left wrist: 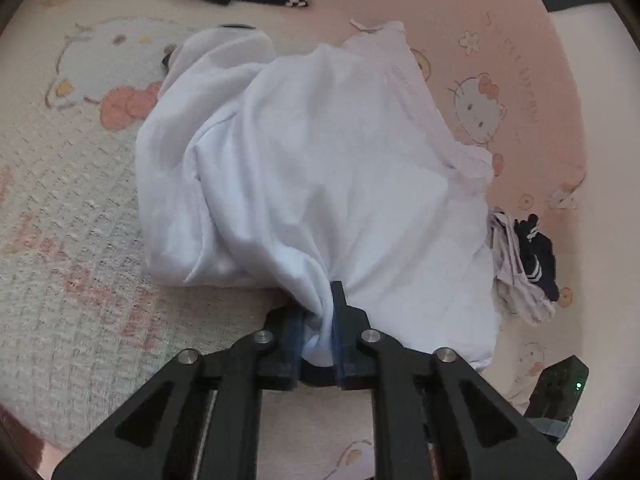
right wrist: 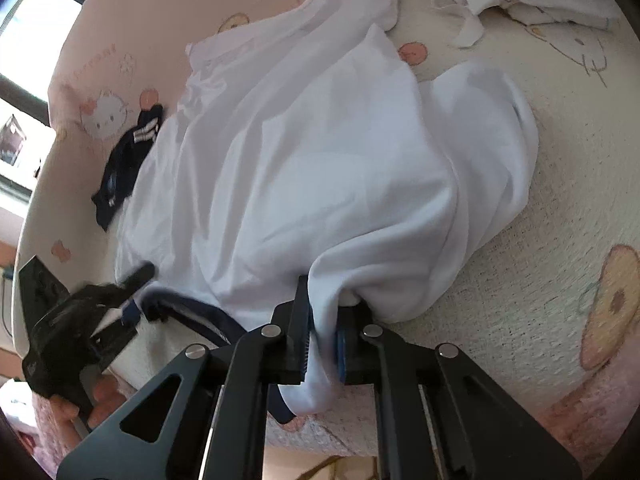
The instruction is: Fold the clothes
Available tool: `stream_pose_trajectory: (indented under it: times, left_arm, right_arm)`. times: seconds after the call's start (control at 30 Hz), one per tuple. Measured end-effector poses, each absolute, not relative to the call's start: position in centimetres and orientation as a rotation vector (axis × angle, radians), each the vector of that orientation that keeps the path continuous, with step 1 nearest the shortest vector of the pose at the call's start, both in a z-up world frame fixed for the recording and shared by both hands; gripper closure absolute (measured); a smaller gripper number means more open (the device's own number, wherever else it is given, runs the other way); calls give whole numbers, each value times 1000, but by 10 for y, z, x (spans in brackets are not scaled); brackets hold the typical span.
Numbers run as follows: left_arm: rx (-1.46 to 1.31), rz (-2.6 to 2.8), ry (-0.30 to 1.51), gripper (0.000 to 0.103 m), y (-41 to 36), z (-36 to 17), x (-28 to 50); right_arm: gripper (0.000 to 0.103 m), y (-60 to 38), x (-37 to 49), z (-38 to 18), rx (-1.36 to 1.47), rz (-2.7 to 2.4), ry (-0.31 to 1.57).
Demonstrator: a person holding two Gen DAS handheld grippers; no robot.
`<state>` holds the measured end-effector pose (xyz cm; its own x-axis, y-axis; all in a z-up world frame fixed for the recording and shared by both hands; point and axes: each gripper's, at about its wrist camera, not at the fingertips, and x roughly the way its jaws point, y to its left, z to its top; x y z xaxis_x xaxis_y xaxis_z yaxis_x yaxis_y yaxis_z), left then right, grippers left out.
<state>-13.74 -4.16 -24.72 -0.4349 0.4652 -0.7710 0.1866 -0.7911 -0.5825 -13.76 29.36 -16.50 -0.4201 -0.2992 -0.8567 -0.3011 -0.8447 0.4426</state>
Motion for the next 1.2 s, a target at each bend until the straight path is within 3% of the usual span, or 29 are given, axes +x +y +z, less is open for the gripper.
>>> stream_pose_trajectory:
  times: [0.2,0.37,0.6,0.77,0.9,0.97,1.03,1.2]
  left_arm:
    - [-1462,2352,-759,94,-32,-209,-130]
    - [-1241,2389,-575,96,-32,-126,-105]
    - [-1032,2334,-723,96,-72,-59,-50]
    - [-1092,2322,-729,96,-76,-71,-34]
    - [-1349,2293,-683,99,-65,-132,-83]
    - [-1371,2317,-648,100,-62,-128,-130]
    - [-1308,2368,-583,100,-56,-94,-173]
    - [-843,2539,-335,100,-41,113,-229]
  right_arm:
    - [96,305,-131,-155,-1704,2492,878]
    - [97,315,-115,-81,-1491,2676,844]
    - [97,310,-77,24,-1251,2880,908]
    - [97,311,-70,17,-1293,2819,925]
    - [97,316,-82,-13,-1403,2709,934]
    - [97,322,-118,-25,-1472,2680,899]
    - [98,326,-166,-13,-1490,2720,781]
    - [98,328,-204,148,-1114,2989,690]
